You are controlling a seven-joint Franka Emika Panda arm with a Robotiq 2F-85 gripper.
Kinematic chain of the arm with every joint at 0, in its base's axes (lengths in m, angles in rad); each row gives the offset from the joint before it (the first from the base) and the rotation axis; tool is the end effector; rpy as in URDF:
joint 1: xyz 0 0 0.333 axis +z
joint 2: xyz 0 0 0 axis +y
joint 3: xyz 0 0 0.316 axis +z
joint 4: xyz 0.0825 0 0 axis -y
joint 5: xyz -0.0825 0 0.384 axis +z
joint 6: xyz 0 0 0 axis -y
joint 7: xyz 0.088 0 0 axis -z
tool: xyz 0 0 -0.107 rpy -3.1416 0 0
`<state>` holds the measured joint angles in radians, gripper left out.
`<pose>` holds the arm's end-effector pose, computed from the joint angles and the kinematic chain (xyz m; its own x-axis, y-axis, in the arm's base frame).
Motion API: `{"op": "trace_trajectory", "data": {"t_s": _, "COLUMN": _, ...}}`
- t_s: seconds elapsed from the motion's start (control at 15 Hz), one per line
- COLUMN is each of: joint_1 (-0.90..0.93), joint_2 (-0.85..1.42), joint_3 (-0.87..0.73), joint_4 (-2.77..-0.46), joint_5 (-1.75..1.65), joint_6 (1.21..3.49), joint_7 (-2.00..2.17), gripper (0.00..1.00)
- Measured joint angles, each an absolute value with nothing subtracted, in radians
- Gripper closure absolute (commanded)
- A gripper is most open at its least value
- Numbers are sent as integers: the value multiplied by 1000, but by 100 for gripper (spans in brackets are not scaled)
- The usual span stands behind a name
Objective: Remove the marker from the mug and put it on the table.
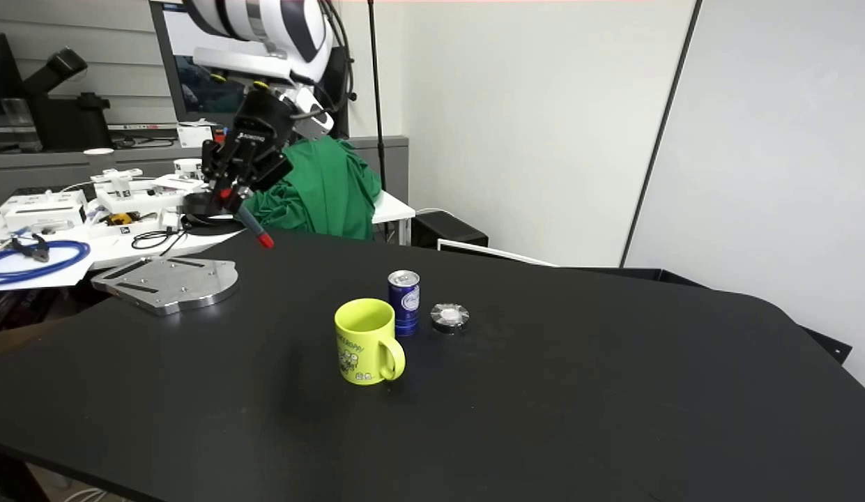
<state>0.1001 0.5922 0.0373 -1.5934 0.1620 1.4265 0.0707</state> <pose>0.5894 0.0985 0.2587 0.7164 0.0620 -0.6949 -0.0143 -0.9945 -0.1035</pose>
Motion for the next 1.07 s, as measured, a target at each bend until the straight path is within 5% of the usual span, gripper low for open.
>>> {"op": "trace_trajectory", "data": {"t_s": 0.53, "joint_1": 208, "joint_2": 493, "joint_3": 66, "joint_4": -1974, "joint_5": 155, "joint_6": 2091, "joint_7": 131, "gripper": 94}}
{"op": "trace_trajectory", "data": {"t_s": 1.07, "joint_1": 244, "joint_2": 565, "joint_3": 32, "joint_4": -2219, "joint_5": 46, "joint_6": 2500, "joint_7": 259, "gripper": 94}}
